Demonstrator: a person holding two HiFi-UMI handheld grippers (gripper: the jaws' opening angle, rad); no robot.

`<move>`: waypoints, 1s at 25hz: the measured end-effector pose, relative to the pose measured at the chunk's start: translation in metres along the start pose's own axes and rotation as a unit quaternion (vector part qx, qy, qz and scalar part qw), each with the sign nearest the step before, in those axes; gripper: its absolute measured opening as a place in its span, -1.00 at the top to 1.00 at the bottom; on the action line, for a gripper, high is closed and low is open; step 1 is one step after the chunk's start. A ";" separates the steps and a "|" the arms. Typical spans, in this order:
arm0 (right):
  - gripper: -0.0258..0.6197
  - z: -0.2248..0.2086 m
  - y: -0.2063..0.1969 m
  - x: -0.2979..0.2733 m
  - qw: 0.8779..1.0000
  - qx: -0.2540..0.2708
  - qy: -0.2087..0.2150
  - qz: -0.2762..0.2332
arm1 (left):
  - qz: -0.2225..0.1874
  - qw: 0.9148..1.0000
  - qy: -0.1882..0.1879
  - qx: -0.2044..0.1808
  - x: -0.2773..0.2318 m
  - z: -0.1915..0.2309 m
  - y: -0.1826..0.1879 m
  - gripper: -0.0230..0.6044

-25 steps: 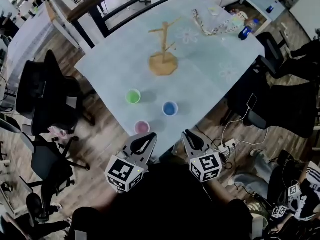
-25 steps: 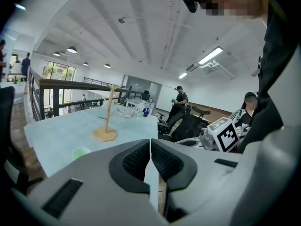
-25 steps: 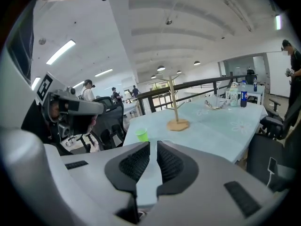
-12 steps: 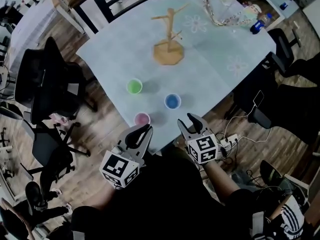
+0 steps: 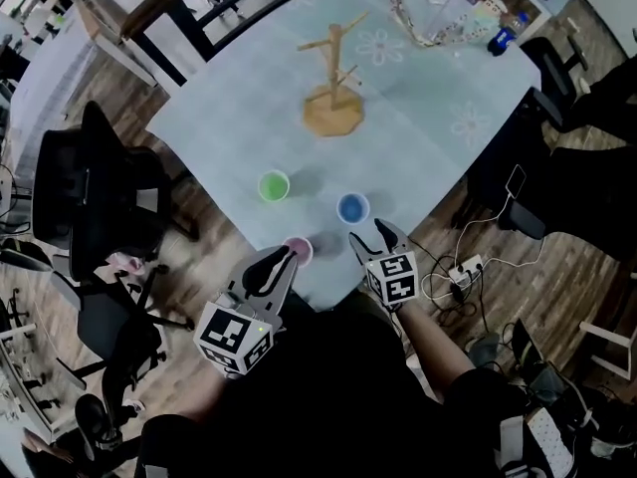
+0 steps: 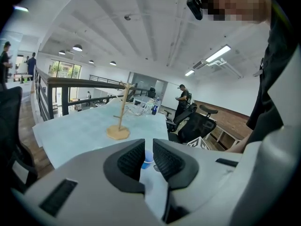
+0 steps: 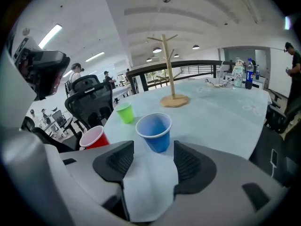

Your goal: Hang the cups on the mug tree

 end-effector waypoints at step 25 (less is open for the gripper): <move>0.07 -0.014 0.006 -0.060 0.998 0.027 -0.058 0.004 | -0.002 0.999 -0.031 -0.011 0.005 0.034 0.017 0.65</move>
Point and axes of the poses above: the fingertips, and each gripper's own axes: x backward along the fingers, z to its left, y out of its top, the point moved 7 cm from there along x, backward along the fingers, and after that the axes turned 10 degrees about y, right-handed, at the moved point
